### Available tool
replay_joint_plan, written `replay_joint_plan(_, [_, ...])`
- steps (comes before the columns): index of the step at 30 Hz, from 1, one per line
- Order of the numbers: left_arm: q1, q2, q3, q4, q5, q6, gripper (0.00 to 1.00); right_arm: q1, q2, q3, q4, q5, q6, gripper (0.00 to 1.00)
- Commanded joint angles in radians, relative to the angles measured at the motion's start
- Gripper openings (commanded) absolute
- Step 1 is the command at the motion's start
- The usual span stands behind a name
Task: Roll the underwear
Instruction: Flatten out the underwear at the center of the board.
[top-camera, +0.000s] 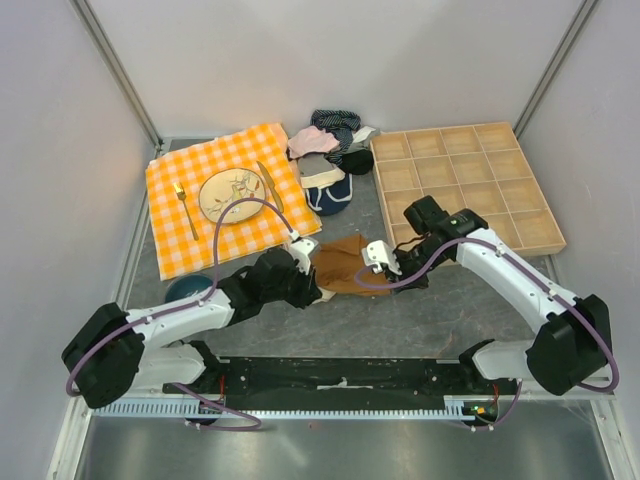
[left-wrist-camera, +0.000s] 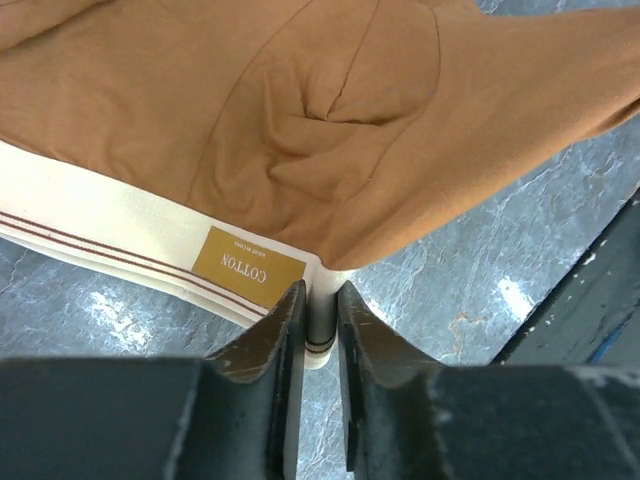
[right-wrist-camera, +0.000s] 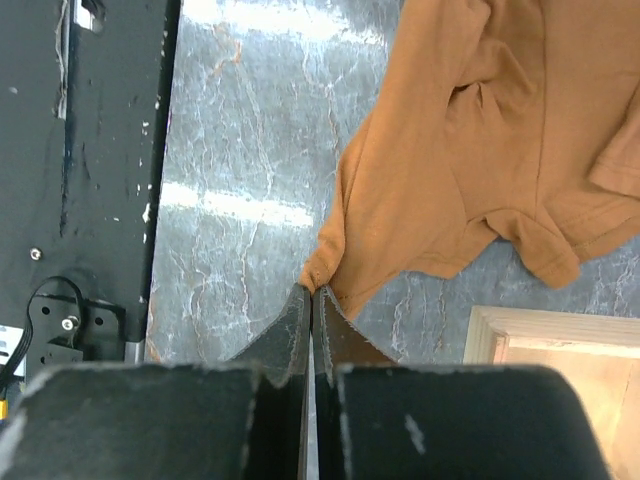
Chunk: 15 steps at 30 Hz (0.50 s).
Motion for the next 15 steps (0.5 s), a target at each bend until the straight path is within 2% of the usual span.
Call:
replay_joint_plan(1, [0.047, -0.016, 0.061, -0.025, 0.06, -0.061, 0.29, -0.008, -0.023, -0.036, -0.036, 0.081, -0.047, 0.0])
replay_joint_plan(4, [0.058, -0.025, 0.078, -0.07, 0.025, -0.074, 0.36, -0.009, -0.015, -0.09, -0.026, 0.133, -0.058, 0.0])
replay_joint_plan(11, [0.059, -0.136, 0.063, -0.127, -0.023, -0.091, 0.43, -0.008, -0.032, -0.219, 0.049, 0.205, -0.04, 0.0])
replay_joint_plan(15, [0.059, -0.183, 0.079, -0.161, -0.035, -0.081, 0.45, -0.008, -0.027, -0.282, 0.105, 0.278, -0.03, 0.06])
